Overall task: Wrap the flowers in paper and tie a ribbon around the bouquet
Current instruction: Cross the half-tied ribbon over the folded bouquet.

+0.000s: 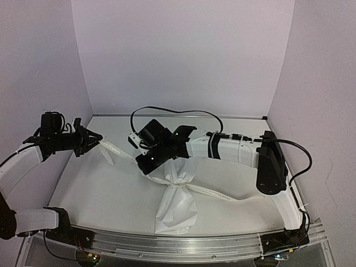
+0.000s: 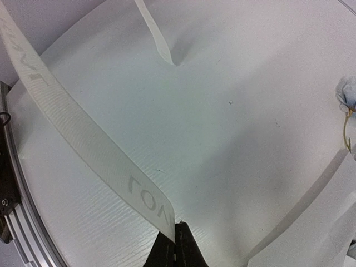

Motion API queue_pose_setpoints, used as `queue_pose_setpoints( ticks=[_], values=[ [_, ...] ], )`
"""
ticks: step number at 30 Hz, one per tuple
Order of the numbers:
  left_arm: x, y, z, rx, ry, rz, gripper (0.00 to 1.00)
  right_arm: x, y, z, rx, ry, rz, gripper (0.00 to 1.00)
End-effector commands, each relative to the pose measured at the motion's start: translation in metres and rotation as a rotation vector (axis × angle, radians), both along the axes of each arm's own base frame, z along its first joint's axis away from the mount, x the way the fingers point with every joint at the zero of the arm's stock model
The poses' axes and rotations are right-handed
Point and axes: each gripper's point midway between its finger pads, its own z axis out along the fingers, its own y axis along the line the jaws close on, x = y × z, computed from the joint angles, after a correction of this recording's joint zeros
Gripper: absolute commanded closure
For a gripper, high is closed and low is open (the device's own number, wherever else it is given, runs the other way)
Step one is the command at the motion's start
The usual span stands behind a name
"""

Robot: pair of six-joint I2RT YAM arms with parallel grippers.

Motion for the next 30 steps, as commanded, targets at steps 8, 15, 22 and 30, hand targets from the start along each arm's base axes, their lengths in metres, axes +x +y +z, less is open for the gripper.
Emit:
queue_pose_setpoints(
  ticks=[8,15,22,30],
  values=[
    [-0.008,-0.013,0.011,0.077,-0.143,-0.04,0.51,-0.031,-0.055,0.067,-0.001,-0.015,-0.021,1.0],
    [-0.009,-0.08,0.034,0.124,-0.365,-0.207,0.47,-0.054,-0.093,0.058,-0.074,0.045,-0.016,1.0],
    [-0.028,-0.169,0.025,0.195,-0.572,-0.448,0.47,-0.067,-0.128,0.046,-0.159,0.062,-0.004,1.0],
    [-0.06,-0.224,-0.011,0.164,-0.6,-0.672,0.47,-0.067,-0.141,0.043,-0.184,0.033,-0.01,1.0]
  ],
)
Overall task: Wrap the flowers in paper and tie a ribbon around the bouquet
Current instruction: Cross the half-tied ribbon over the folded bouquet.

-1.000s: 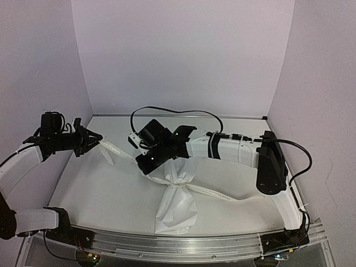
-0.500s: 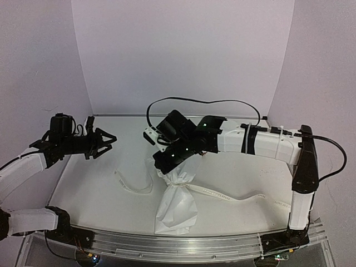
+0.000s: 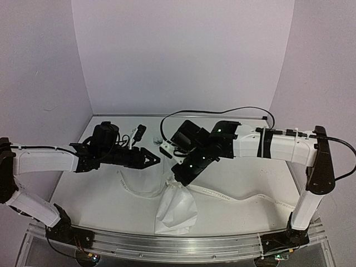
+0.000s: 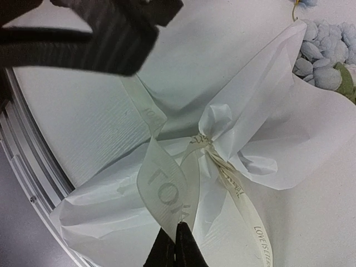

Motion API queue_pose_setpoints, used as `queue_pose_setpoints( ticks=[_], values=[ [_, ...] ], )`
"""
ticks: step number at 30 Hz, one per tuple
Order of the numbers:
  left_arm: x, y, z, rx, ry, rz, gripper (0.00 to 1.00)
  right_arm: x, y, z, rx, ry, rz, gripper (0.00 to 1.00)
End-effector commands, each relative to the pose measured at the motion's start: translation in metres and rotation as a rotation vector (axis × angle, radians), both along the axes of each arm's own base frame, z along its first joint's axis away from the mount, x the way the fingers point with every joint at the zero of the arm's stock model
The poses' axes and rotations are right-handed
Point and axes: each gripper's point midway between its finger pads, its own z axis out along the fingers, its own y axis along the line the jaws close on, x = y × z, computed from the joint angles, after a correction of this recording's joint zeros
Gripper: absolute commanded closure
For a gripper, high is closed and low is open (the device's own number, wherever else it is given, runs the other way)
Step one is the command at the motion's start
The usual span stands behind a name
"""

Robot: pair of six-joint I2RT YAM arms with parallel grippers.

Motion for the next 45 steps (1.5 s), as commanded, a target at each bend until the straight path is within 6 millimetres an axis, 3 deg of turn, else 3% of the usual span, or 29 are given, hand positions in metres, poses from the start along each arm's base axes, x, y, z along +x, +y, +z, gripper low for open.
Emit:
queue_pose_setpoints(
  ticks=[1,7,13,26,35,45],
  values=[
    [-0.005,-0.024,0.027,-0.09,-0.144,-0.101,0.47,0.003,-0.009,0.018,0.018,-0.052,-0.004,1.0],
    [-0.02,-0.035,0.017,-0.106,-0.128,-0.177,0.43,0.003,-0.015,0.01,0.008,-0.052,-0.024,1.0],
    [-0.025,-0.045,-0.006,-0.067,-0.091,-0.195,0.47,0.002,-0.035,-0.002,-0.027,-0.061,-0.059,1.0],
    [-0.045,-0.076,-0.04,0.017,-0.039,-0.263,0.61,-0.011,-0.06,-0.031,-0.065,-0.018,-0.114,1.0],
    [-0.042,-0.083,-0.056,0.093,-0.033,-0.251,0.73,-0.008,-0.071,-0.04,-0.098,-0.036,-0.144,1.0],
    [-0.043,-0.091,-0.068,0.127,-0.021,-0.279,0.89,-0.007,-0.079,-0.042,-0.091,-0.05,-0.191,0.82]
  ],
)
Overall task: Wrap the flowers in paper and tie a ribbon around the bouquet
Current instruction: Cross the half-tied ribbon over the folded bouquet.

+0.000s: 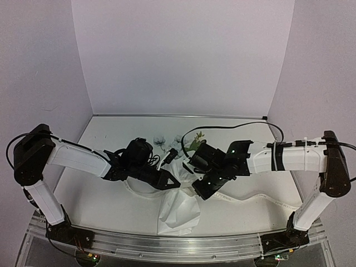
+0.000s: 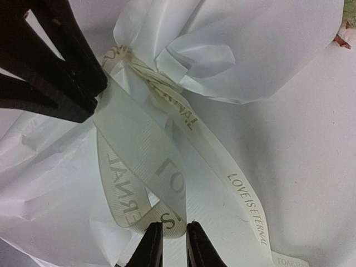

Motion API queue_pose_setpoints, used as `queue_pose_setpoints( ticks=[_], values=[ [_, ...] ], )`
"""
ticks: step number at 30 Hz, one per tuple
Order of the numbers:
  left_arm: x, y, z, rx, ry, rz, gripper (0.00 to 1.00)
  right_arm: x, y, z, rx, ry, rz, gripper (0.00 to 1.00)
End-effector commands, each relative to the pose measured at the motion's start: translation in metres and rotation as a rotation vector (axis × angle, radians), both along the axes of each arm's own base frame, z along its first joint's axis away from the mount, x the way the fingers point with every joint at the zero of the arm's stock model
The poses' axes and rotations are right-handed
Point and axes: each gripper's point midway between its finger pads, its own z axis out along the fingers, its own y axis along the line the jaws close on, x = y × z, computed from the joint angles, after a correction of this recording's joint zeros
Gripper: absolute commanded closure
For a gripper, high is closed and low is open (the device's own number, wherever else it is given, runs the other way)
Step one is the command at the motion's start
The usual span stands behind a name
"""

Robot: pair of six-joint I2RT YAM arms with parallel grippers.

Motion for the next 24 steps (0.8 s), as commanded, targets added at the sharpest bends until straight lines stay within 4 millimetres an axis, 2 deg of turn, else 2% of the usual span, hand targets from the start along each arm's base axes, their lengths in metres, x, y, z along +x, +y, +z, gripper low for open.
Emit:
queue_pose_setpoints(
  ticks=[1,6,10,14,16,20,24],
  values=[
    [0.004,-0.011,0.01,-0.014,-0.037,-0.019,0.89,0.006,-0.002,0.016,0.05,-0.043,-0.045,0.79],
    [0.001,-0.015,0.005,-0.001,-0.029,-0.037,0.92,0.008,-0.013,0.026,0.076,-0.077,-0.081,0.66],
    [0.0,-0.018,0.003,0.003,-0.028,-0.041,0.93,0.008,-0.024,0.035,0.1,-0.097,-0.103,0.47],
    [0.0,-0.021,0.005,0.0,-0.03,-0.048,0.93,0.012,-0.046,0.04,0.102,-0.136,-0.177,0.39],
    [0.0,-0.022,0.005,0.002,-0.03,-0.053,0.93,0.017,-0.071,0.036,0.066,-0.152,-0.273,0.36],
    [-0.001,-0.023,0.006,-0.001,-0.028,-0.058,0.93,0.019,-0.137,0.02,-0.017,-0.156,-0.533,0.34],
    [-0.001,-0.024,0.007,-0.003,-0.028,-0.063,0.94,0.015,-0.182,-0.001,-0.02,-0.148,-0.762,0.34]
  ],
)
